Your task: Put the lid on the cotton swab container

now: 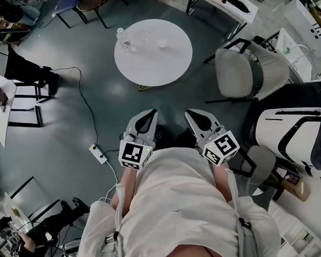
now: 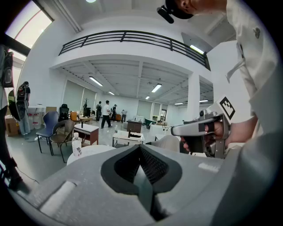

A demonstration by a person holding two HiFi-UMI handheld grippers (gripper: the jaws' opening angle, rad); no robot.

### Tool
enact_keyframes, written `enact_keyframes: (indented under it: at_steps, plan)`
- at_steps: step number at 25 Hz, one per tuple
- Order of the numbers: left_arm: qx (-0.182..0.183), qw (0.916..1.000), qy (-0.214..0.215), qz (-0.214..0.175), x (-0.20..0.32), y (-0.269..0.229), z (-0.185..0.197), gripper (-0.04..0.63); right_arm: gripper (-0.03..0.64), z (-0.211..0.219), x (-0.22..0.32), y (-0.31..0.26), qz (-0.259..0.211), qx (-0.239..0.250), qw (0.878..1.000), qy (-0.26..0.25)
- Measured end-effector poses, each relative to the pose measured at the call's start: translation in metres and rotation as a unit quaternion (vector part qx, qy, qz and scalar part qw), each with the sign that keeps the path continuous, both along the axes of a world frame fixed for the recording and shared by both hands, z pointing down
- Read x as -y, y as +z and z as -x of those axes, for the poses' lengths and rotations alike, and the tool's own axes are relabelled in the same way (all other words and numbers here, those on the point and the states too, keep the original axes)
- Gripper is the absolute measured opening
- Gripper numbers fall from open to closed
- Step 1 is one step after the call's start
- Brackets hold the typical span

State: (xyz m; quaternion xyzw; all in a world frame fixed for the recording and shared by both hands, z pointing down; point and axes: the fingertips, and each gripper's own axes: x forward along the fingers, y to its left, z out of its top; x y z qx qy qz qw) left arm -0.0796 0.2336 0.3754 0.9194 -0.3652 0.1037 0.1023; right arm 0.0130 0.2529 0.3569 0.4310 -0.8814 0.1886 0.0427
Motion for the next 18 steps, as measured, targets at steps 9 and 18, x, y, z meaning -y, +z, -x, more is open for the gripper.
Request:
enact_keyframes:
  at_steps: [9, 18]
  plan:
    - [0.012, 0.9998, 0.008, -0.011, -0.002, 0.001, 0.009, 0.009, 0.005, 0.012, 0.001, 0.0, -0.004, 0.002, 1.0, -0.003]
    - [0.003, 0.9997, 0.012, -0.019, -0.003, -0.002, 0.018, 0.009, 0.005, 0.016, 0.007, -0.004, -0.009, 0.011, 0.999, 0.031]
